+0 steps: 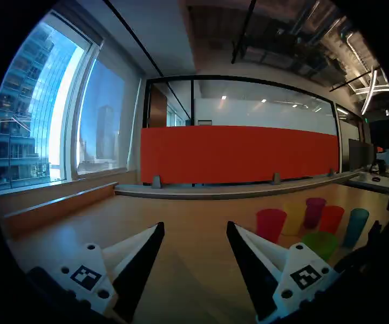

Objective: Pour water

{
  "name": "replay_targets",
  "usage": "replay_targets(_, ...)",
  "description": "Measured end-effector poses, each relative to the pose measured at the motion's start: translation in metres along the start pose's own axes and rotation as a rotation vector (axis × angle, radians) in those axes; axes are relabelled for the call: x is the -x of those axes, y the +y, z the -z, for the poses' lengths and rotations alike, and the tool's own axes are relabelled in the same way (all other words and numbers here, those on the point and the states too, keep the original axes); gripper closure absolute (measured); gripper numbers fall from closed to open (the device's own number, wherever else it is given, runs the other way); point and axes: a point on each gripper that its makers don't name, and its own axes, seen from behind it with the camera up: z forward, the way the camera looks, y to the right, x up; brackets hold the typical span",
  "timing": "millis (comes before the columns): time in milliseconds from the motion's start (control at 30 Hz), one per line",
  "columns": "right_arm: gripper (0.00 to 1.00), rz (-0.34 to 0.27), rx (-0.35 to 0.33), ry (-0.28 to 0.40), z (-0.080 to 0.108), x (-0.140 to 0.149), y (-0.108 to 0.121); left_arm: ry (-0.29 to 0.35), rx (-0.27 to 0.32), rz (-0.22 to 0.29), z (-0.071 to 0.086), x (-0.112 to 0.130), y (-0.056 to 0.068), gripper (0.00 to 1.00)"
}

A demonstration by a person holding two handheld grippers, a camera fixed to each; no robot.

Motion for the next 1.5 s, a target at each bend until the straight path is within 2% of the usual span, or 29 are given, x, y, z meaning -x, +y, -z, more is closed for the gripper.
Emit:
replay_targets(300, 0.00, -0.001, -0.018, 0.027, 0.006, -0.003, -0.002, -0.001, 0.000, -0.002, 0.000, 0.000, 0.000, 0.15)
replay_targets(700, 0.00, -0.009, -0.036, 0.040, 0.008, 0.011, 0.001, -0.001, 0.000, -0.002, 0.000, -0.001, 0.000, 0.15)
replay_targets(1100, 0.00, -0.033, -0.096, 0.048, -0.006, 0.032, -0.015, 0.000, 0.000, 0.000, 0.000, 0.000, 0.000, 0.15)
replay_targets(1500, 0.00, -0.012, -0.112, 0.059, -0.019, 0.048, -0.027, 0.000, 0.000, 0.000, 0.000, 0.001, -0.001, 0.15)
